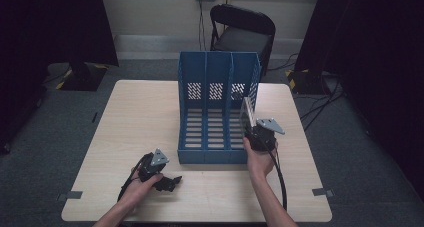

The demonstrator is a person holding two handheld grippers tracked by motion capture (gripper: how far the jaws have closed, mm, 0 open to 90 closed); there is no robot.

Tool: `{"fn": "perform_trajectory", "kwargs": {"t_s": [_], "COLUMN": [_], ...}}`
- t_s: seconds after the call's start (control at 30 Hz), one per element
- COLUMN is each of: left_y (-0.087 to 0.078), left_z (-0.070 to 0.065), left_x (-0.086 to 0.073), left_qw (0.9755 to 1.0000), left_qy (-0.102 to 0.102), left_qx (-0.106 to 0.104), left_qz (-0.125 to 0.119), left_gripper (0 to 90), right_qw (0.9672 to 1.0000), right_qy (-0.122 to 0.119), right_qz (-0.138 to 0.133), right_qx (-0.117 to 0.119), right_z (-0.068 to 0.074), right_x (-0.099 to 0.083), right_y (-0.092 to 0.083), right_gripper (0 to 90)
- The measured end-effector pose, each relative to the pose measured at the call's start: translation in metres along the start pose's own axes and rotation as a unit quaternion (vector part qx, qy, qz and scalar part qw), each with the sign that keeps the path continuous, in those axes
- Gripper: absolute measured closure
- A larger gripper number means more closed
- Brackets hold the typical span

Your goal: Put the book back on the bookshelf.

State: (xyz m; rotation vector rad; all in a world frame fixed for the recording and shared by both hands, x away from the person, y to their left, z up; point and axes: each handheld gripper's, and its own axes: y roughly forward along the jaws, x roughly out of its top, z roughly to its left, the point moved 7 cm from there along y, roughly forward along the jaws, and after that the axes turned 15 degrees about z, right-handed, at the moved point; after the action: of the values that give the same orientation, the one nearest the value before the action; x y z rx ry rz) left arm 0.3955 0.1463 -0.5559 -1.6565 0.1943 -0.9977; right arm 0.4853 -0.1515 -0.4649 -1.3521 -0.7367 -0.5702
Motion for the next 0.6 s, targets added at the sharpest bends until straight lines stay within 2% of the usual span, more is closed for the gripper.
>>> {"fn": "perform_trajectory", "kwargs": {"t_s": [0.13,0.23,0.43,0.5,0.6], "left_y": [0.0001,0.0000,0.0001,0.0000,0.0000], "left_z": [-0.0001,0.0000,-0.0002,-0.0001,0.0000], "left_x": [0.0001,0.0000,0.0000,0.0000,0.0000], "left_qw": [1.0000,1.0000,1.0000,1.0000,1.0000], "left_qy": [0.000,0.000,0.000,0.000,0.000], "left_qx": [0.000,0.000,0.000,0.000,0.000], "left_qz": [0.000,0.000,0.000,0.000,0.000], "left_gripper": [0.0,0.0,0.0,0.0,0.0], "right_qw": [1.0000,0.9998,0.9984,0.9975,0.9972], "right_qy": [-0.001,-0.009,0.019,0.024,0.022], "right_qz": [0.009,0.007,-0.012,-0.016,-0.015], "right_qx": [0.003,-0.015,-0.051,-0.064,-0.071], "right_z": [-0.0001,0.0005,-0.0002,0.0010,0.0024], "right_x": [0.0034,0.0043,0.0026,0.0017,0.0020], "right_y": [0.0041,0.0056,0.0051,0.0046,0.0050], "right_gripper": [68.6,74.8,76.3,76.3,76.3]}}
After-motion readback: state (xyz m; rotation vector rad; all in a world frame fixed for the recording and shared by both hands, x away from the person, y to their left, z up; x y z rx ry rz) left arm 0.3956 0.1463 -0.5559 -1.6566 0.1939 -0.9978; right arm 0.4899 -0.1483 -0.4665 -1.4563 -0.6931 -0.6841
